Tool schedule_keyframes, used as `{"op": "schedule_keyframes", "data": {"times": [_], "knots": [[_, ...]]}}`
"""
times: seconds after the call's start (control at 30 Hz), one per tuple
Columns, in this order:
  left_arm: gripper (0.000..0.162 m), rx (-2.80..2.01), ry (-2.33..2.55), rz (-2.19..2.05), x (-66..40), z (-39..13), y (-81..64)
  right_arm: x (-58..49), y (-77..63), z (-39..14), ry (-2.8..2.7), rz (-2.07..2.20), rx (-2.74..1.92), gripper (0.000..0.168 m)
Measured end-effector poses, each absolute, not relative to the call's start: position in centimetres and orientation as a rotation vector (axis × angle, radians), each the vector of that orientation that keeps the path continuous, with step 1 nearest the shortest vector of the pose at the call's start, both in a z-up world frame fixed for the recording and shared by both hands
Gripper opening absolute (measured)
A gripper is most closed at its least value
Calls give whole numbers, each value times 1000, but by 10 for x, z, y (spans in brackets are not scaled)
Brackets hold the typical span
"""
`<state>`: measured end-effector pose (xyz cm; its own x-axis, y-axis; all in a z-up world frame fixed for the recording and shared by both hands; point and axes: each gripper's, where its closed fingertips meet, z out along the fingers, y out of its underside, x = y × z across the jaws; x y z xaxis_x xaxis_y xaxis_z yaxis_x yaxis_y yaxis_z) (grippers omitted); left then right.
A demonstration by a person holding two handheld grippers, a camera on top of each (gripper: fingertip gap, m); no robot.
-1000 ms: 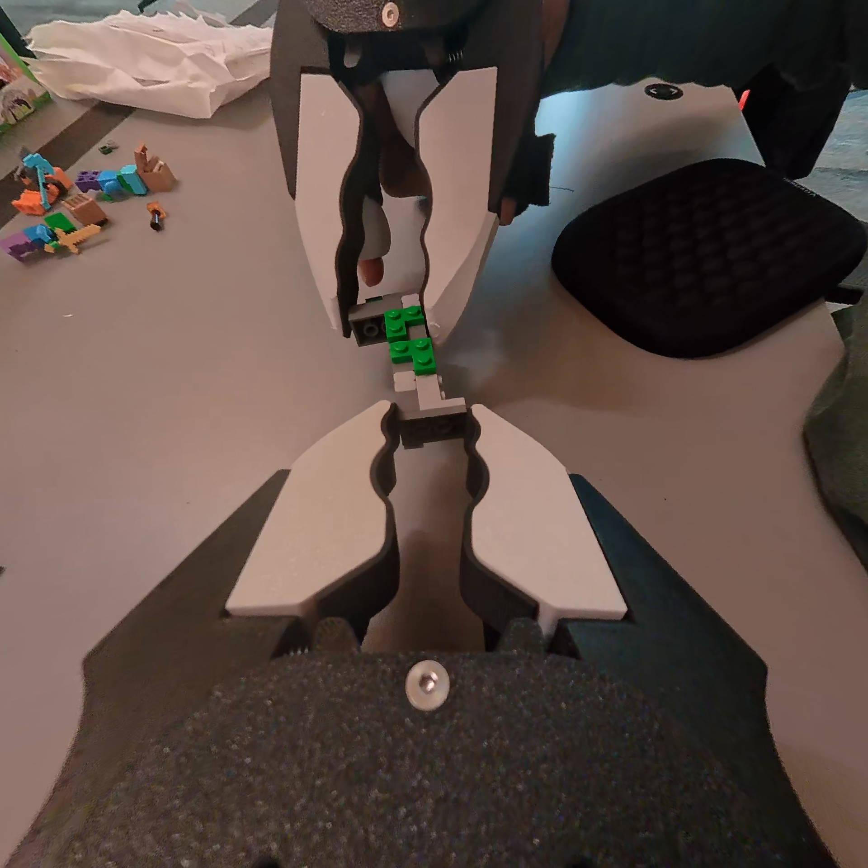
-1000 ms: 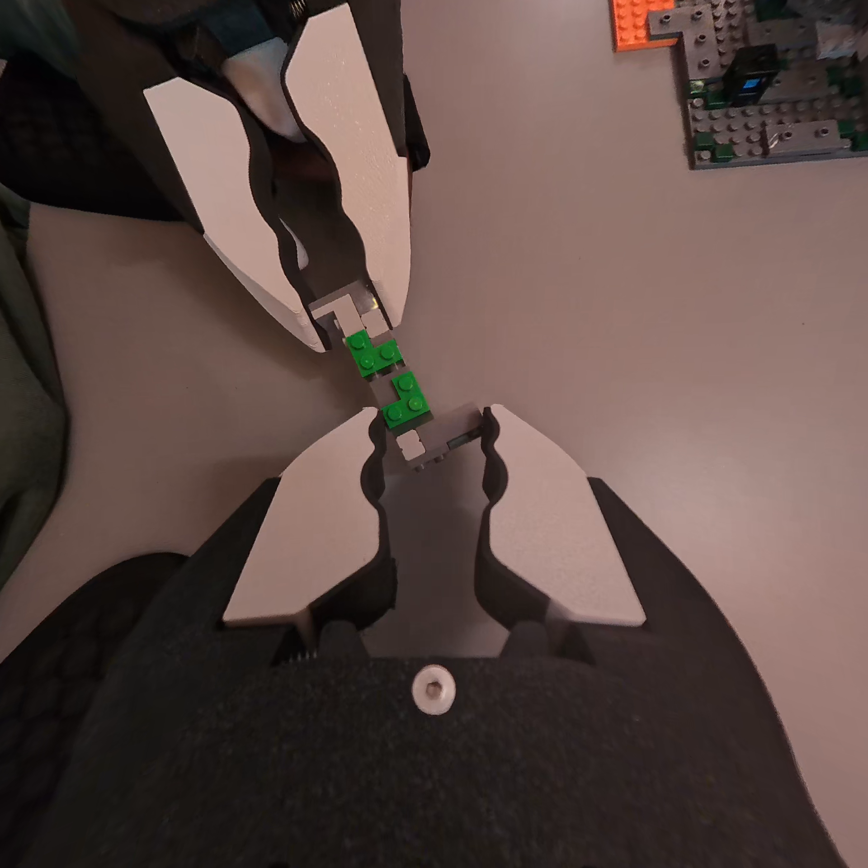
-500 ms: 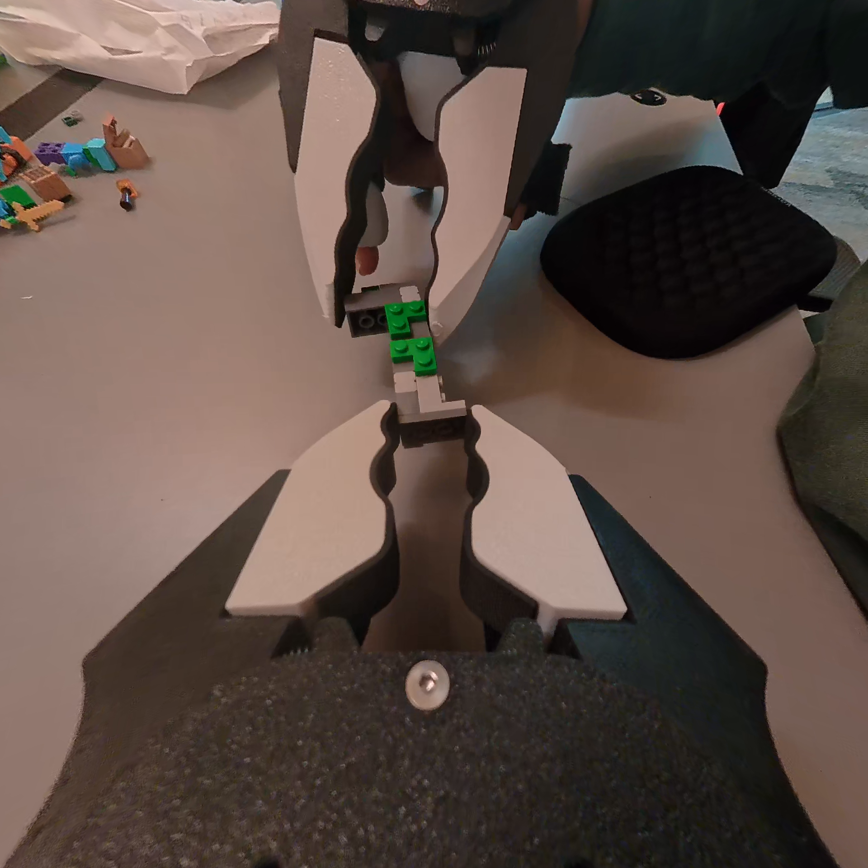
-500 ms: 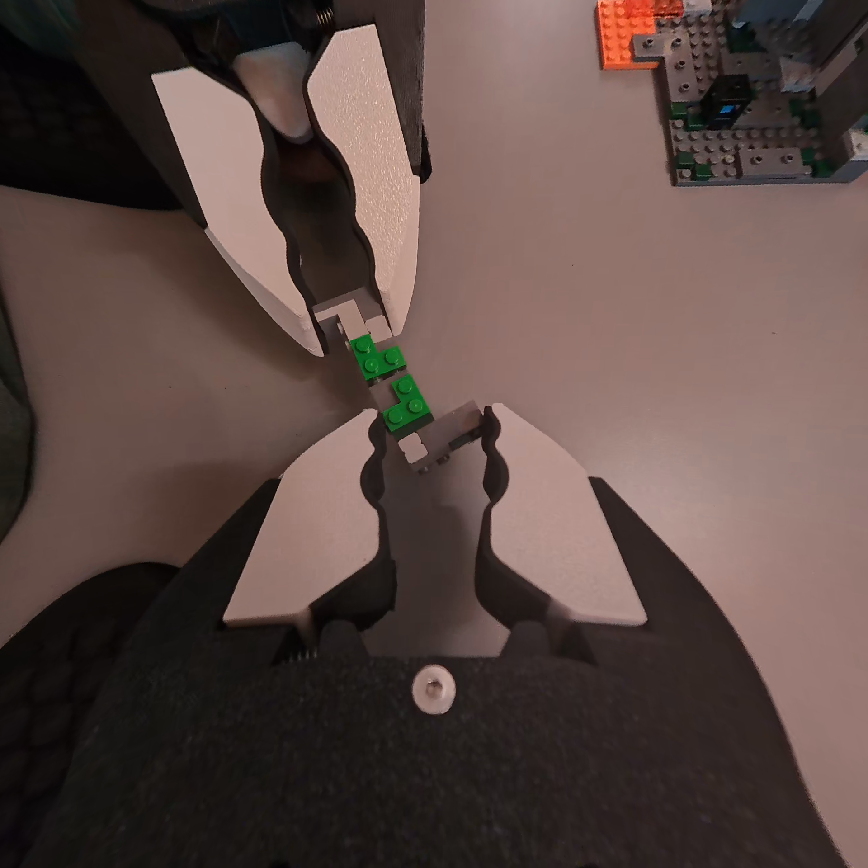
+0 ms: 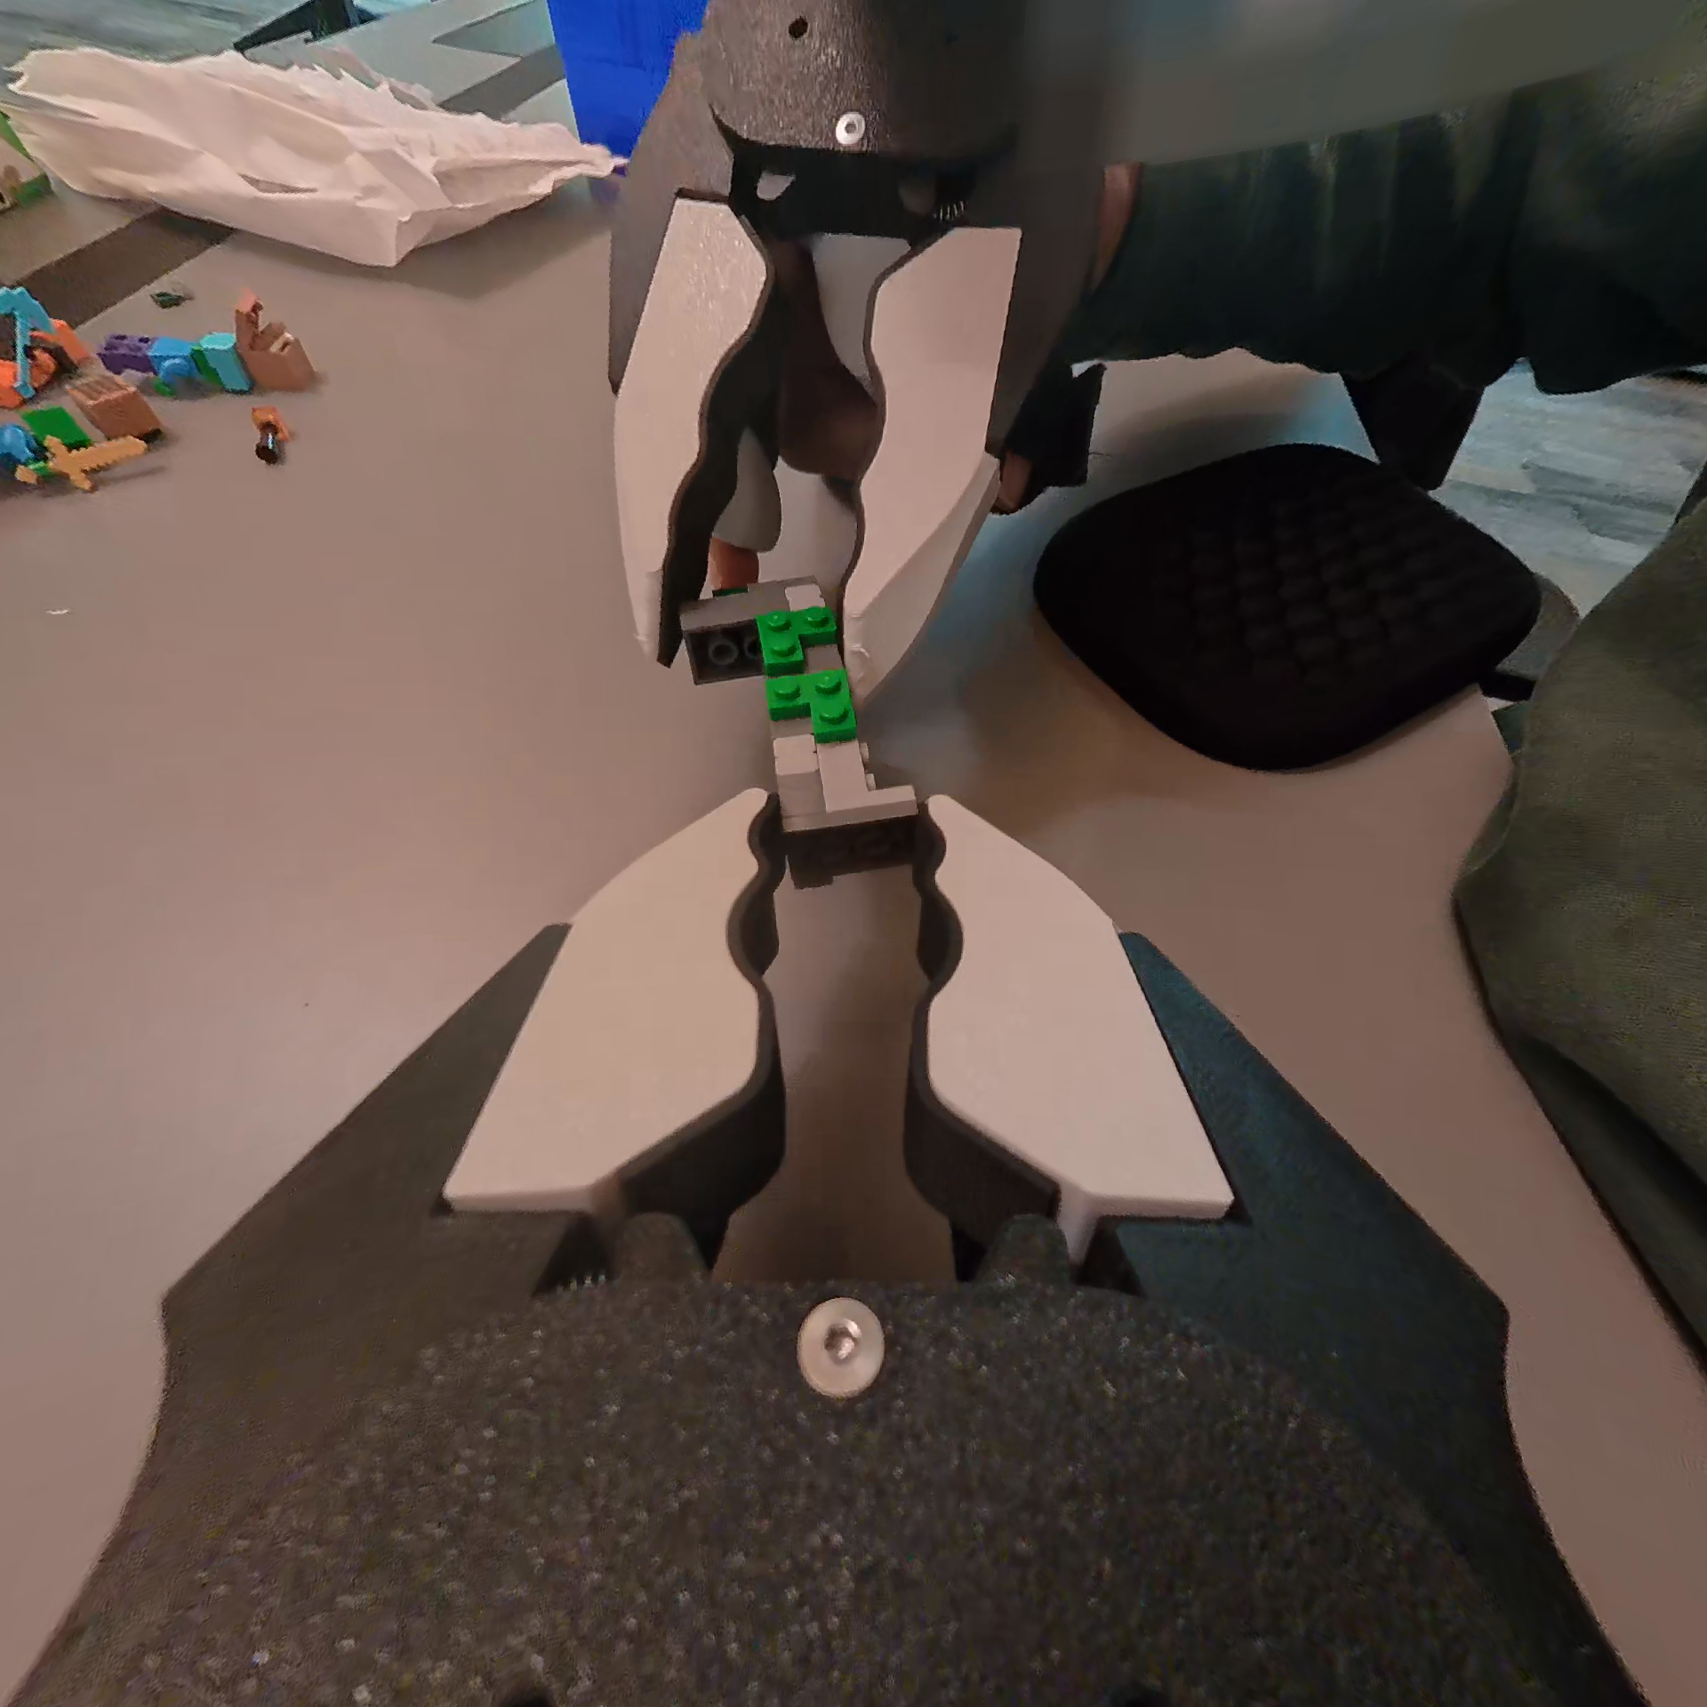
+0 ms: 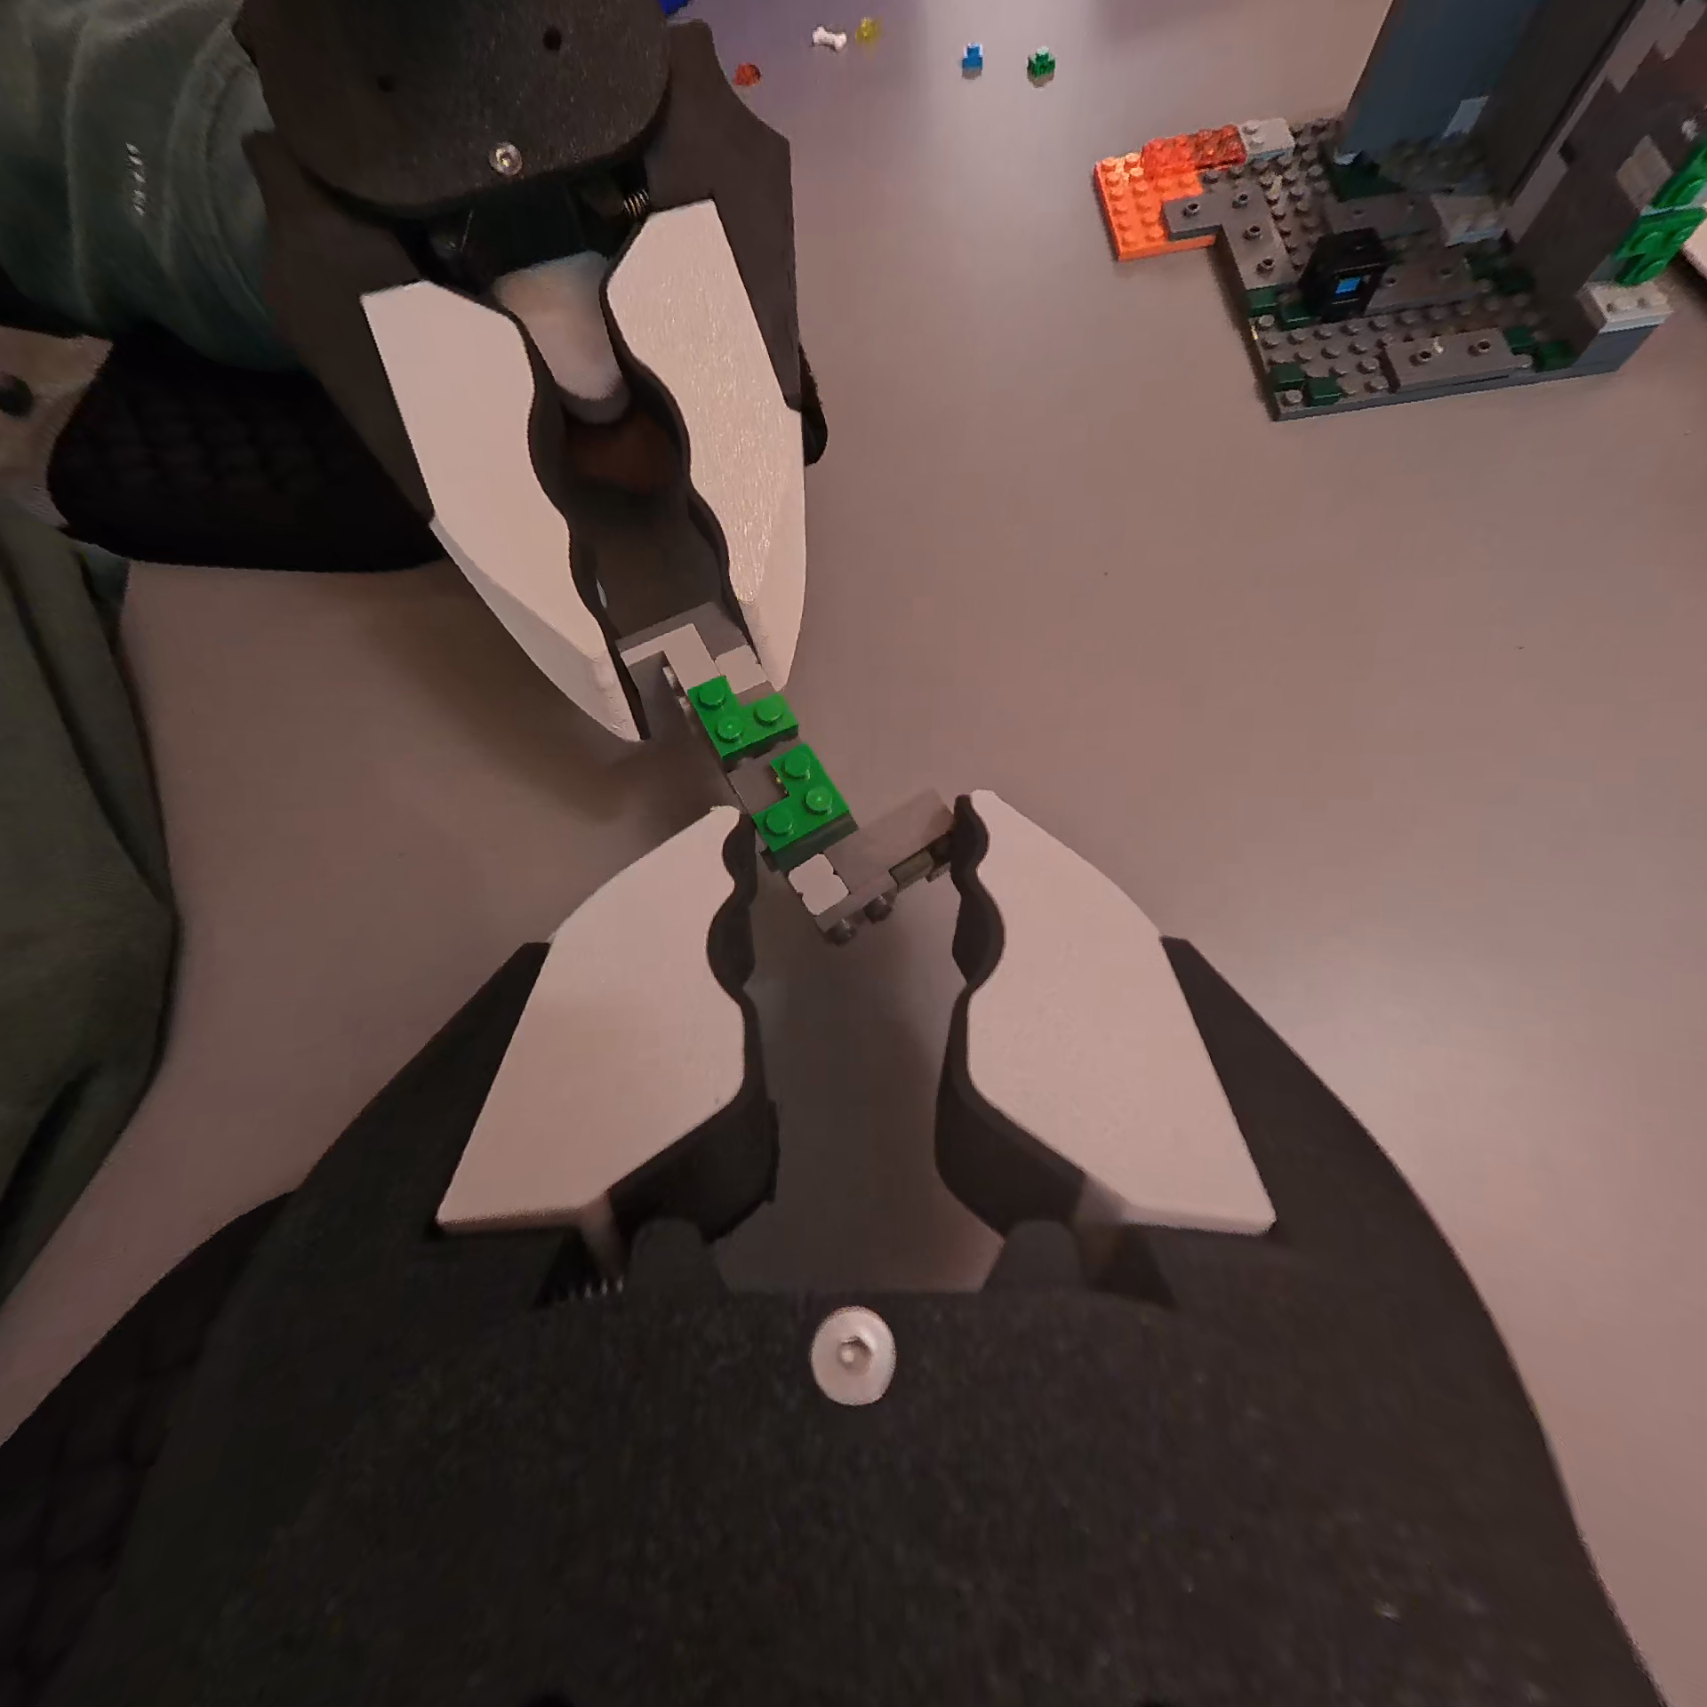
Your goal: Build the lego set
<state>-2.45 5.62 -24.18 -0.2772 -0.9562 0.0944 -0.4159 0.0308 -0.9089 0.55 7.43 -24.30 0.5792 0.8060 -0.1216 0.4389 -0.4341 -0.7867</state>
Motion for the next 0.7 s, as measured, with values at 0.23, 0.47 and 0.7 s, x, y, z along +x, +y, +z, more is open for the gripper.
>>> {"op": "schedule_keyframes", "data": {"times": [0.23,0.47,0.7], "knots": [[27,-1384,1634,-1162,-20,-227,73,6,80,-203,-940,603,-1939,19],[27,-1368,1658,-1174,-17,-226,73,32,71,-185,-919,530,-1946,20],[27,-1362,1690,-1158,-19,-230,65,28,73,-196,-930,514,-1914,20]]}}
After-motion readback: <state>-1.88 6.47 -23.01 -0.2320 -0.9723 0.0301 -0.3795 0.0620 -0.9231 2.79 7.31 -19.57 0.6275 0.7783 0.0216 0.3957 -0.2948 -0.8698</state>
